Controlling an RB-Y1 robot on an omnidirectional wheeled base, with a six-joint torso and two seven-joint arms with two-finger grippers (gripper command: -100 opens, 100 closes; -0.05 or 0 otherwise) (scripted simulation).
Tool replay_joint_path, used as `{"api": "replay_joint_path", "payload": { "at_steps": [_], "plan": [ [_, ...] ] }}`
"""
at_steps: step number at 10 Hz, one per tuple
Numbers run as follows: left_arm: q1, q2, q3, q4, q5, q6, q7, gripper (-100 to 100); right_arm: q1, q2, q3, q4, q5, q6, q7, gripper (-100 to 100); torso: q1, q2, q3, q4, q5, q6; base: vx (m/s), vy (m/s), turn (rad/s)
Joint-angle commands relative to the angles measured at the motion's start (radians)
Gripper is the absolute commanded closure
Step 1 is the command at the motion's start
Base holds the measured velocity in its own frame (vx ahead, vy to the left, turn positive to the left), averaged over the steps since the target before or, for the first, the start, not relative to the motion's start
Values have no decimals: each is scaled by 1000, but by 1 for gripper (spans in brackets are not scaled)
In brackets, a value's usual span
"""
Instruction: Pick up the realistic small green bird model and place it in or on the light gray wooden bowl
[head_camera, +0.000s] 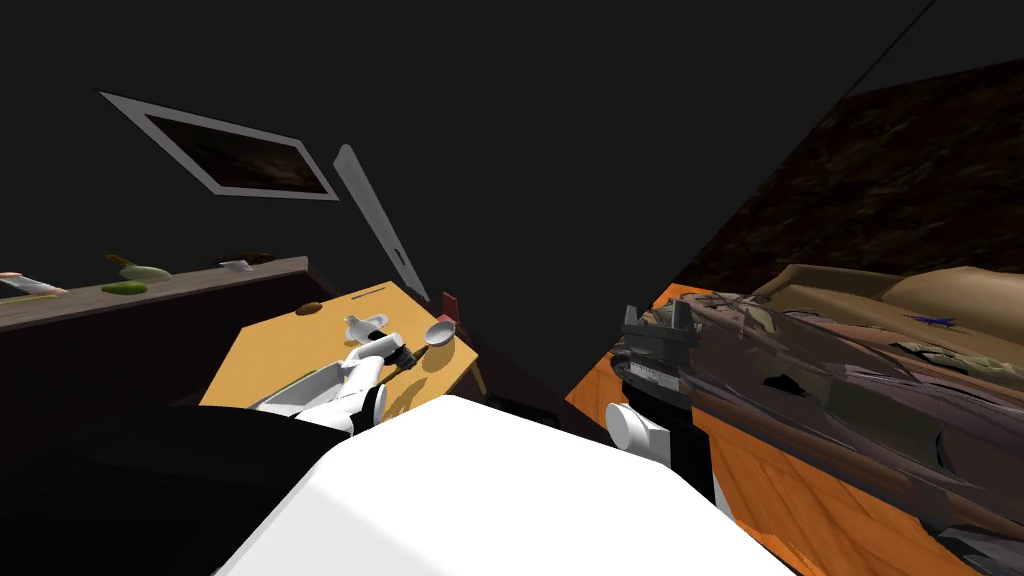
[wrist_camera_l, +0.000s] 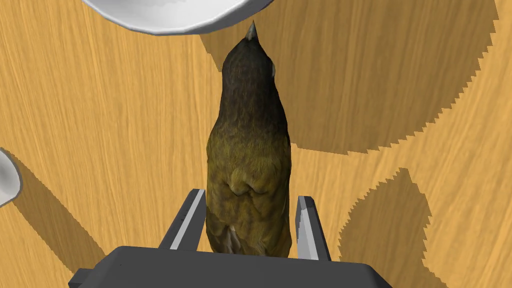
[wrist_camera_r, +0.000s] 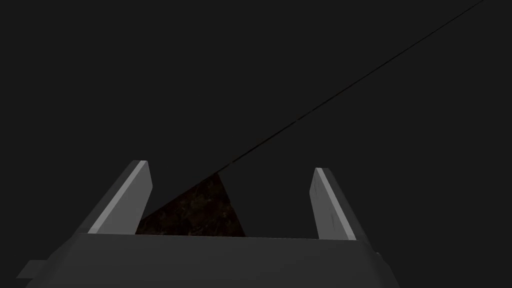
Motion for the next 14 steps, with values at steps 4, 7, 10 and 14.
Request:
{"api": "replay_joint_path", "payload": {
  "at_steps": [4, 7, 10, 14],
  "plan": [
    [-27, 63, -18, -14, -31, 48, -26, 100, 0, 0, 0, 0, 0, 0, 0, 0, 6, -2, -1, 0, 1, 2, 91, -21, -97],
    [-40, 113, -34, -63, -51, 109, -42, 100, 0, 0, 0, 0, 0, 0, 0, 0, 5, -3, -2, -1, 0, 2, 115, -17, -105],
    [-48, 134, -49, -87, -53, 151, -55, 100, 0, 0, 0, 0, 0, 0, 0, 0, 4, 0, -1, -1, 0, 2, 70, -17, -82],
    [-50, 132, -47, -82, -52, 141, -54, -100, 0, 0, 0, 0, 0, 0, 0, 0, 6, 6, 3, 0, 1, 0, 5, -1, -5]
  ]
}}
